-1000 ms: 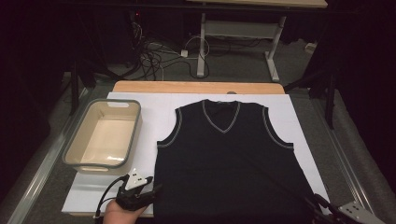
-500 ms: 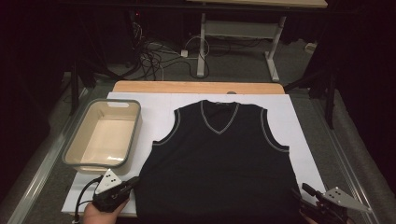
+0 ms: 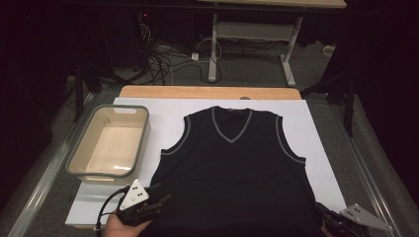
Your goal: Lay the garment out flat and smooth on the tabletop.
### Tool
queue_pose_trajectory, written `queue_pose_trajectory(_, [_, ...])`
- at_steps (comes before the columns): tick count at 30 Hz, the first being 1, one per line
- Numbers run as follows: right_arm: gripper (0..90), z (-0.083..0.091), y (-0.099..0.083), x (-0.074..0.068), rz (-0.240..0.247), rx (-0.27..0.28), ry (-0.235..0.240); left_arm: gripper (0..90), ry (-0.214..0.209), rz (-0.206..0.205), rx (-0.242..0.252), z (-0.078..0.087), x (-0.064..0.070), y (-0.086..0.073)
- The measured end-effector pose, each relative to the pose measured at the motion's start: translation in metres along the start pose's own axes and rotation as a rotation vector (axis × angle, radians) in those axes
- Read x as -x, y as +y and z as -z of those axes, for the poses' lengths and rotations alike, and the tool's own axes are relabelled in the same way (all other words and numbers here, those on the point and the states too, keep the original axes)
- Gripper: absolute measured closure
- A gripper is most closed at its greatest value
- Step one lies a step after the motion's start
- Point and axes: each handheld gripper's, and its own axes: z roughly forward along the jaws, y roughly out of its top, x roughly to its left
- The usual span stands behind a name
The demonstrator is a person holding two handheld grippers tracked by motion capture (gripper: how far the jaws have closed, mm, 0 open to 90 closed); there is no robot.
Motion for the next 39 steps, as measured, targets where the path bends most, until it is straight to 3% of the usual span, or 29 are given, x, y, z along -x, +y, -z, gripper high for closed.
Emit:
queue_pose_trajectory(2, [88.6,0.008,-0.003,0.002,-0.015,0.009,-0.005,47.4,-0.035,-0.029,0.005,-0.007,0.009,0.007])
queue_pose_trajectory(5, [88.5,0.026,-0.017,0.005,-0.016,0.001,-0.028,43.6,-0.136,-0.049,-0.025,-0.024,0.025,0.015])
queue_pose_trajectory(7, [85.9,0.03,-0.026,0.006,-0.044,-0.008,-0.027,40.6,-0.207,-0.085,-0.063,-0.037,0.04,0.019])
queue_pose_trajectory(10, [63.8,0.032,-0.024,0.003,-0.062,0.005,-0.02,41.7,-0.27,-0.114,-0.103,-0.054,0.059,0.021])
queue_pose_trajectory(12, [59.9,0.031,-0.016,-0.004,-0.044,0.037,-0.006,47.8,-0.268,-0.138,-0.176,-0.065,0.067,0.02])
queue_pose_trajectory(14, [56.8,0.025,-0.007,-0.014,-0.01,0.044,0.011,58.5,-0.228,-0.146,-0.153,-0.065,0.069,0.016])
queue_pose_trajectory(16, [54.4,0.015,0.001,-0.023,0.017,0.043,0.038,79.6,-0.235,-0.139,-0.153,-0.064,0.067,0.015])
queue_pose_trajectory(17, [53.2,0.011,0.005,-0.027,0.024,0.042,0.048,85.0,-0.241,-0.13,-0.151,-0.063,0.066,0.014])
queue_pose_trajectory(21, [52.4,-0.01,0.026,-0.034,0.038,0.052,0.088,86.7,-0.267,-0.12,-0.148,-0.053,0.07,0.008])
queue_pose_trajectory(25, [54.3,-0.048,0.069,-0.029,0.072,0.062,0.081,82.9,-0.282,-0.075,-0.099,-0.047,0.061,0.009])
queue_pose_trajectory(27, [57.1,-0.073,0.097,-0.023,0.078,0.058,0.07,68.3,-0.276,-0.056,-0.056,-0.043,0.048,0.01])
queue_pose_trajectory(29, [61.3,-0.101,0.126,-0.018,0.088,0.047,0.065,56.0,-0.233,-0.03,-0.023,-0.039,0.034,0.011])
queue_pose_trajectory(30, [66.0,-0.132,0.152,-0.014,0.09,0.033,0.06,46.4,-0.214,-0.019,-0.01,-0.037,0.027,0.011])
queue_pose_trajectory(31, [66.0,-0.132,0.152,-0.014,0.09,0.033,0.06,46.4,-0.193,-0.009,0.0,-0.035,0.022,0.011])
queue_pose_trajectory(34, [70.5,-0.182,0.185,-0.011,0.079,0.003,0.038,37.0,-0.17,0.018,0.019,-0.028,0.012,0.008])
queue_pose_trajectory(39, [68.0,-0.258,0.221,-0.004,0.022,-0.063,0.014,37.3,-0.181,-0.009,0.028,-0.02,0.014,0.001])
